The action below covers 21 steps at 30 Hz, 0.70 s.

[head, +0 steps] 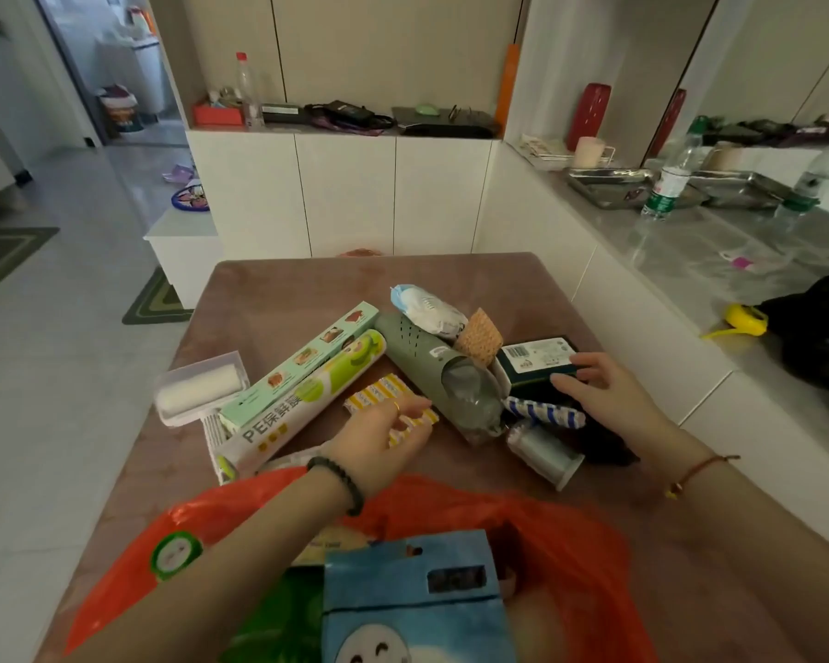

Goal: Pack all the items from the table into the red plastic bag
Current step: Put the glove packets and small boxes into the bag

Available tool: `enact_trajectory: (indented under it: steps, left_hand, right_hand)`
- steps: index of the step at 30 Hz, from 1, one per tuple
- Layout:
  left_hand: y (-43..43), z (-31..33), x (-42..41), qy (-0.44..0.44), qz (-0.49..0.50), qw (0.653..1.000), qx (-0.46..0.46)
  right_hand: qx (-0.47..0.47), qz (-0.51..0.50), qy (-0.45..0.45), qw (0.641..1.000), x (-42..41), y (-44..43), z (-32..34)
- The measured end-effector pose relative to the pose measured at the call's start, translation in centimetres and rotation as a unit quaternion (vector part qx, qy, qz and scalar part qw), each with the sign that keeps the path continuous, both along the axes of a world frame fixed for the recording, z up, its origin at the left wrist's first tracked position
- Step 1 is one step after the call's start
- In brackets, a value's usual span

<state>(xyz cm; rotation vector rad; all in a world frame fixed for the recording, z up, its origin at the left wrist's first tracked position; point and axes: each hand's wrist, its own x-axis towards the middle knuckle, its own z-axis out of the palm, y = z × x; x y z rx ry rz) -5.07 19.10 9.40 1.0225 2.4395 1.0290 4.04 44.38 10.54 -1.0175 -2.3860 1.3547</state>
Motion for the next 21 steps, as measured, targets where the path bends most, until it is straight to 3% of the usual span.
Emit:
enact_trajectory:
  steps: [5,12,15,17,21]
  left_hand:
    - [9.6,-0.5,-2.6,-0.194,0.039,0.975,0.100]
    - [21.9,-4.6,-5.5,-0.452,0.145,0.866,0.154]
    - [24.7,-7.8,-7.3,-0.497,0.197,0.830,0.158]
    - [24.5,-6.5,-6.8,-0.522,0.222,0.808,0.158]
    - [22.8,-3.5,-5.2,-0.533,0.185,0.805,0.183]
  right_hand:
    - [0.040,-0.009,-0.061,0.997,-4.8,6.2,-1.9]
    - [0.038,-0.012,-0.157,0.987,-8.1,12.6,-6.3]
    - [-0.001,-0.011,-0.141,0.990,-9.2,13.9,-8.1]
    - [-0.023,-0.019,-0.127,0.992,-9.5,14.2,-8.8]
    - [-0.100,-0.051,-0.048,0.993,-8.9,14.6,-8.9]
